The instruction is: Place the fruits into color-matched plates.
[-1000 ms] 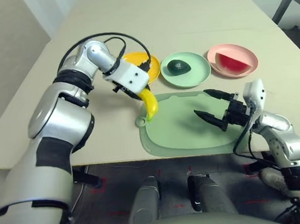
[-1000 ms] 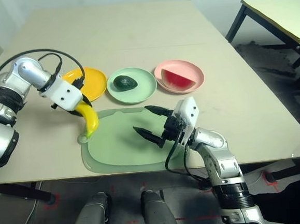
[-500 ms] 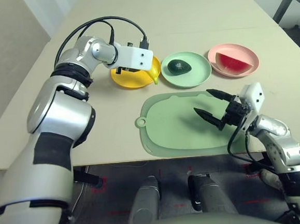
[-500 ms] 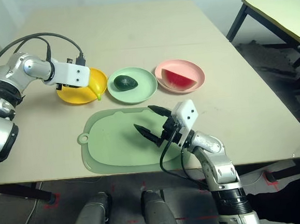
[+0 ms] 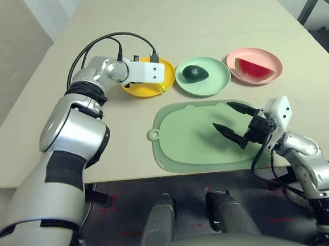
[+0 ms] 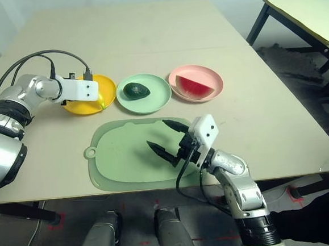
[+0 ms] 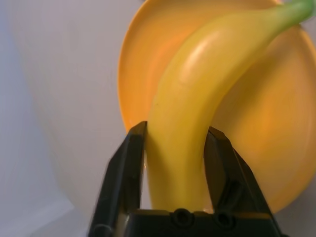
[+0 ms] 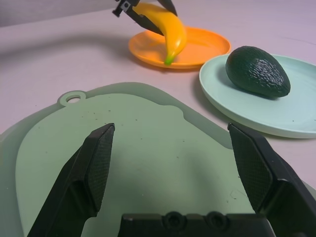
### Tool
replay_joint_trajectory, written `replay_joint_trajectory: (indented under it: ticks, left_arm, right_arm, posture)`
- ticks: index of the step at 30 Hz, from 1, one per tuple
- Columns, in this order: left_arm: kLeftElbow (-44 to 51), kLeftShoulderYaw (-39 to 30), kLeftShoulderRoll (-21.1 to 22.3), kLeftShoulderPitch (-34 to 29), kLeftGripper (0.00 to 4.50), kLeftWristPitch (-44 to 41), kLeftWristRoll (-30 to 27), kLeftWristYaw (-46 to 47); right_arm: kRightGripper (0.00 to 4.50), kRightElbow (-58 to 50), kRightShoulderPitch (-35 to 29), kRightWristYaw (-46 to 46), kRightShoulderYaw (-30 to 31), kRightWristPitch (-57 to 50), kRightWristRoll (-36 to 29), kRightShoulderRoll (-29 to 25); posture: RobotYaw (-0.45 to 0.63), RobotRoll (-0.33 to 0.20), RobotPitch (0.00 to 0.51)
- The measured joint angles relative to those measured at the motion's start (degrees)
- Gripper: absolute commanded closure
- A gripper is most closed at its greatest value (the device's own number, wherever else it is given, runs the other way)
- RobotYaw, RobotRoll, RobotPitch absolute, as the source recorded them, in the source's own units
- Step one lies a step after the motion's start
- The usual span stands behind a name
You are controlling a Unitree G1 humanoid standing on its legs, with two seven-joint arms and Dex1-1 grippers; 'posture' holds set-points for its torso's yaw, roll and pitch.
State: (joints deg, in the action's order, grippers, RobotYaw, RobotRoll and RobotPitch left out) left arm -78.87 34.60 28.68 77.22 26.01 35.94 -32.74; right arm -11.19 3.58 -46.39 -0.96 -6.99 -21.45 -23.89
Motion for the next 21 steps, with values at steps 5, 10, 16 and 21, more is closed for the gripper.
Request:
replay_joint_trajectory:
  ticks: [5,10,16,21]
  left_arm:
    - [0.0,-0.6,-0.1,-0.1,0.02,-0.3,0.1,0.4]
    - [0.0,-1.1,-0.4,-0.1,0.02,-0.2,0.2,0.5]
    - [0.0,-3.7,-0.4,-0.1,0.02,0.9,-0.6,0.0]
    - [0.3,-16.1,-0.7,-0.4,0.02,0.6,-11.1,-5.5]
  right_arm:
    - [0.00,-0.7,-0.4,0.0,0.0,-0.6,-0.2,-0.3]
    - [0.00,-0.8,-0.5,-0.2,0.0,-0.7,-0.2,-1.0]
    - [0.00,-0.8,0.0,-0.2,0.0,-0.7,-0.2,-1.0]
    - [0.00,-1.2,-0.3,0.7,-2.4,-1.5,-2.1,-1.3]
  posture:
    - [-0.04,0.000,0.166]
    - [-0.03,0.000,0.164]
    - [-0.03,0.000,0.162]
    - [-0.01,0.000,0.164]
